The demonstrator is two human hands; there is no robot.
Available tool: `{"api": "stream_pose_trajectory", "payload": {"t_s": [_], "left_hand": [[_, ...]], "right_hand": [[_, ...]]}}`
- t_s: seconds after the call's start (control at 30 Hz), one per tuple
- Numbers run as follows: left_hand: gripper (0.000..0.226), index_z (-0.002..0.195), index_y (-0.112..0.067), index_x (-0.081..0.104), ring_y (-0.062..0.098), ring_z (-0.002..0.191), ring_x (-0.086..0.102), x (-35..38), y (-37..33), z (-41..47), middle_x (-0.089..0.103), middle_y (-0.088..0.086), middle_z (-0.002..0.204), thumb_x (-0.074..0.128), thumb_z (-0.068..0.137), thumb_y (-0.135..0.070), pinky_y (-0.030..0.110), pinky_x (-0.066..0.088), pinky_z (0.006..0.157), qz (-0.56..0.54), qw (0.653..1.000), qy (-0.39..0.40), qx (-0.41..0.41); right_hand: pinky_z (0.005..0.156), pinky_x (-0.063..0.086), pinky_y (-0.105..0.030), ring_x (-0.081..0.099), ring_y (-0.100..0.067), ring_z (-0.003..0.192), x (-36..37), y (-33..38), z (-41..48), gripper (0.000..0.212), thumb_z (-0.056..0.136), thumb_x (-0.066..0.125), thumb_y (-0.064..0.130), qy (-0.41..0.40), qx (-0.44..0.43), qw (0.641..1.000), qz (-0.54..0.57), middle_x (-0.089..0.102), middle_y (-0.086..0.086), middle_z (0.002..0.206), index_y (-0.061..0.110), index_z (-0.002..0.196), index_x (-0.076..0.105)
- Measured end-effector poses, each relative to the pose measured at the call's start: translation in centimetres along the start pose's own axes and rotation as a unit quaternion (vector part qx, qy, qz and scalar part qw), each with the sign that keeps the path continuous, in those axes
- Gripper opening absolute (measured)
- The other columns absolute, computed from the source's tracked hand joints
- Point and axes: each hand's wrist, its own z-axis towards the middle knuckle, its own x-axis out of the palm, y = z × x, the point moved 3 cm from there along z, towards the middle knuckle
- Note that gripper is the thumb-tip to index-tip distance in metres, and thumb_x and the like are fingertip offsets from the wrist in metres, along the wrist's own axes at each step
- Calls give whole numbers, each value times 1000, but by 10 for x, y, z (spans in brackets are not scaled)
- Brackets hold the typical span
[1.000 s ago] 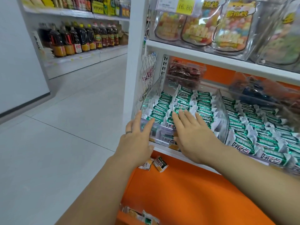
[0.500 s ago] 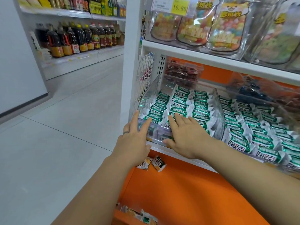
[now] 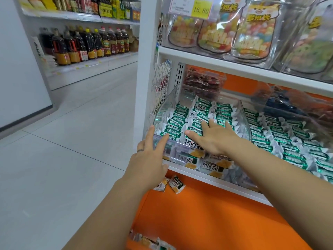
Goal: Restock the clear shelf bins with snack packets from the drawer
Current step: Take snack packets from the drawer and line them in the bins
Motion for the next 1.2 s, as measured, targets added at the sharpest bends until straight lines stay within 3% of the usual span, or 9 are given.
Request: {"api": "stream_pose_trajectory", "payload": {"t_s": [0.2, 0.3, 0.43, 0.53, 0.67, 0.77, 0.87, 1.07, 1.2], "left_hand": [[80, 150, -38, -5, 29, 145, 13, -1, -2, -1, -31, -2, 154, 52, 94, -34, 37, 39, 105, 7, 1000, 1, -1], [82, 149, -39, -7, 29, 145, 13, -1, -2, -1, -32, -2, 153, 53, 94, -34, 37, 39, 105, -1, 1000, -2, -2], [81, 149, -31, -5, 30, 138, 27, 2, 2, -8, -22, -1, 154, 53, 93, -32, 37, 40, 103, -25, 999, -19, -4], [56, 139, -19, 17, 27, 125, 40, 3, 16, -16, 11, 3, 144, 49, 94, -30, 35, 42, 96, -43, 998, -10, -42], [40, 134, -24, 36, 22, 117, 50, 25, 43, -31, 35, 1, 138, 45, 97, -35, 35, 46, 92, 26, 986, 152, -70], [47, 143, -27, 34, 23, 124, 48, 46, 55, -31, 36, 2, 145, 47, 97, -31, 37, 44, 99, 42, 966, 243, -79], [50, 143, -23, 35, 26, 128, 44, 57, 56, -24, 41, 6, 145, 49, 96, -26, 41, 42, 102, 48, 968, 235, -73], [44, 136, -26, 44, 29, 115, 54, 82, 67, -16, 57, 8, 125, 45, 93, -15, 43, 47, 93, 81, 965, 245, -52], [59, 149, -29, 24, 29, 117, 53, 88, 68, -11, 55, 11, 131, 41, 95, -11, 36, 43, 94, 128, 964, 227, -51]], "right_hand": [[116, -12, -53, -11, -22, 147, -2, -6, 3, 92, 82, -1, 76, -14, -19, 999, 40, -4, -7, 161, 18, 153, 1], [117, -11, -48, -7, -19, 148, 2, -6, -17, 79, 91, 8, 69, -125, -59, 987, 81, 1, -1, 161, 20, 153, 7], [118, 12, -41, 31, -22, 139, 28, 14, -57, 61, 93, 24, 52, -336, -171, 916, 137, 47, -1, 143, 18, 135, 51], [94, 41, -36, 56, -19, 107, 65, 23, -79, 34, 95, 42, 32, -410, -280, 851, 171, 67, 3, 108, 16, 107, 69], [69, 55, -34, 63, -13, 81, 132, 34, -73, 25, 93, 45, 29, -266, -287, 901, 187, 68, 9, 92, 26, 101, 68], [85, 52, -36, 56, -16, 111, 189, 36, -38, 32, 96, 47, 31, -65, -185, 962, 192, 58, 6, 125, 30, 128, 52], [100, 44, -38, 44, -21, 128, 231, 41, -7, 49, 96, 49, 36, 55, -131, 971, 192, 42, -2, 145, 28, 143, 36], [114, 28, -38, 15, -30, 145, 285, 52, 53, 72, 97, 48, 40, 143, -99, 968, 179, 5, -11, 160, 21, 153, 7], [114, 23, -43, -1, -33, 146, 302, 61, 83, 80, 96, 51, 37, 148, -99, 966, 187, -12, -7, 160, 27, 153, -3]]}}
